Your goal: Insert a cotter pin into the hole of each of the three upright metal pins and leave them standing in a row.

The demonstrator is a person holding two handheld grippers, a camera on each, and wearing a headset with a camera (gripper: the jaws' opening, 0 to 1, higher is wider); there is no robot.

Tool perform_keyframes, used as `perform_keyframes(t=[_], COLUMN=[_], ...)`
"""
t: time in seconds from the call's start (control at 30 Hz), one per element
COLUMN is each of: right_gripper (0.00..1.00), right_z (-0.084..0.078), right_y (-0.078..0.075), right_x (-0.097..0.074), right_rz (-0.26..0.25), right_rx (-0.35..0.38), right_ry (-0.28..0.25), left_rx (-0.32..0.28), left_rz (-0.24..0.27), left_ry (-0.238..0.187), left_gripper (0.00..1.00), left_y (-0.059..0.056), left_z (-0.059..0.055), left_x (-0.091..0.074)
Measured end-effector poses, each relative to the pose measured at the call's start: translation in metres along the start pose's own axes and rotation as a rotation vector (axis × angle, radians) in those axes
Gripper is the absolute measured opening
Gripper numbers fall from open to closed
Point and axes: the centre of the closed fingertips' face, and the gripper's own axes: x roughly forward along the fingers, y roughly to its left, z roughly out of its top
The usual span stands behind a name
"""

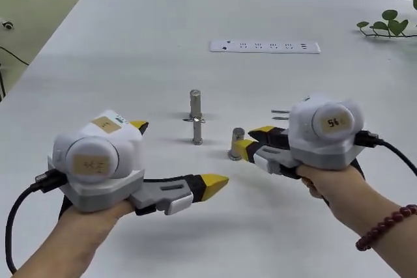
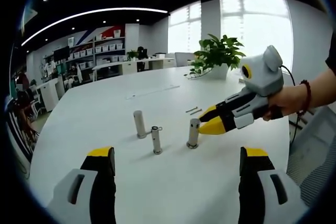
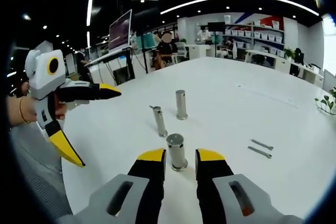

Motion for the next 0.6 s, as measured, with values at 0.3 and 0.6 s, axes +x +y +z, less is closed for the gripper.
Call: perform_keyframes(t=[0.3, 0.6], right_gripper=[0.19, 0.20], right_z=[0.000, -0.002], right_y=[-0.019, -0.053], right_x=[-0.015, -0.022], right_rz=[0.001, -0.004], right_rx=[-0.023, -0.110], right_ry=[0.050, 0.149], left_rx=[0.008, 0.010], left_rz=[-0.005, -0.019], left_ry=[0.006, 0.002], left_gripper=[0.98, 0.98], left_y=[-0.003, -0.008], left_z=[-0.001, 0.000], left_x=[0.002, 0.004])
